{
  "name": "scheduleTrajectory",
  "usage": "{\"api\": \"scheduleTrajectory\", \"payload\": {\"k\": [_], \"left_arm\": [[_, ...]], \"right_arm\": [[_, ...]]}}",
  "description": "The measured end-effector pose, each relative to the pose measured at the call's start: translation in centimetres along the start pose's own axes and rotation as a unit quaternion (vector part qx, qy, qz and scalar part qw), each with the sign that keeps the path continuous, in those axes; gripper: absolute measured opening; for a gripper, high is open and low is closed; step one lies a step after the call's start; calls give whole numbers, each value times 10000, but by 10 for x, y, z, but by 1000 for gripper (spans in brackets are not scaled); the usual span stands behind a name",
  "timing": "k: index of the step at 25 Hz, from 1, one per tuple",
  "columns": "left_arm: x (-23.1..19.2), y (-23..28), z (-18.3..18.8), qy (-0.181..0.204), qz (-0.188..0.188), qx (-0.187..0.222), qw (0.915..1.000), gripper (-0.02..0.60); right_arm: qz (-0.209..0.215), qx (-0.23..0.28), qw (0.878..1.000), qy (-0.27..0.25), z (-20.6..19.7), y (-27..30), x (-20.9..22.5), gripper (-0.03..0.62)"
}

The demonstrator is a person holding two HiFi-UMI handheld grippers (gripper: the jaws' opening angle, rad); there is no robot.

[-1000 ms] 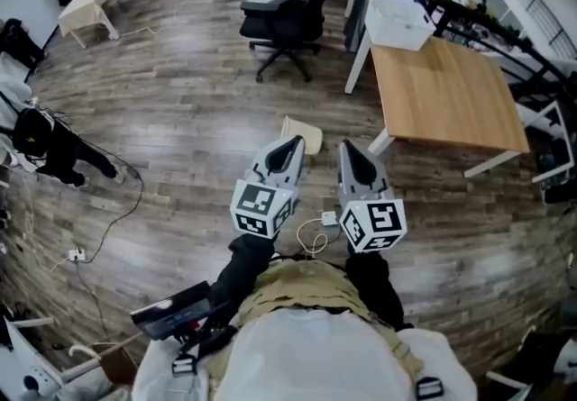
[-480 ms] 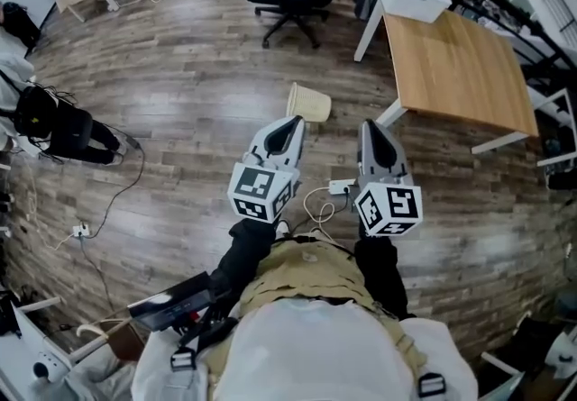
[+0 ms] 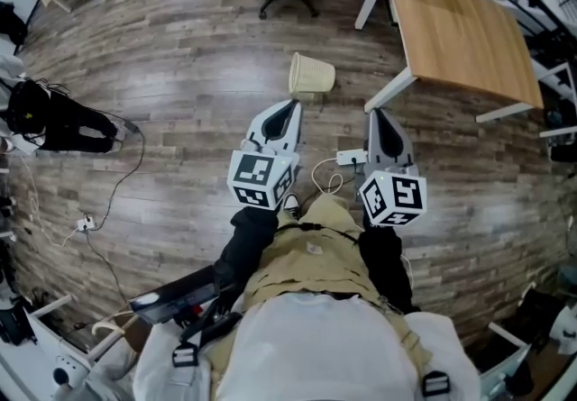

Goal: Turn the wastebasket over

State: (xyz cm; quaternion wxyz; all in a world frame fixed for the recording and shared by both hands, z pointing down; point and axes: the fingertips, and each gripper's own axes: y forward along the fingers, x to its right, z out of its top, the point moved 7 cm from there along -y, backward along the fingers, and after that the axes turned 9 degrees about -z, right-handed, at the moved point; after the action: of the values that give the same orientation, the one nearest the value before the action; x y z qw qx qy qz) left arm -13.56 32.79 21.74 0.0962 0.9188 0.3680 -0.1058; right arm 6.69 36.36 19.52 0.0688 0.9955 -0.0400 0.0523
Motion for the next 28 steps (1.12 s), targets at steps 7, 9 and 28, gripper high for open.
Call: {"api": "scheduleTrajectory", "payload": {"k": [7,9,28], "left_arm": [[-31,-8,6,-73,250,40,9997,2],[-36,-4,7,-100,298,50,9995,2],[-136,127,16,-107,787,-255,9965,2]], "right_arm": [[-81,-28,10000,18,0,12,-6,20],[-58,-78,10000,7,-1,19,-6,20],[734,-365,9966,83,-10,217,14,20]]}}
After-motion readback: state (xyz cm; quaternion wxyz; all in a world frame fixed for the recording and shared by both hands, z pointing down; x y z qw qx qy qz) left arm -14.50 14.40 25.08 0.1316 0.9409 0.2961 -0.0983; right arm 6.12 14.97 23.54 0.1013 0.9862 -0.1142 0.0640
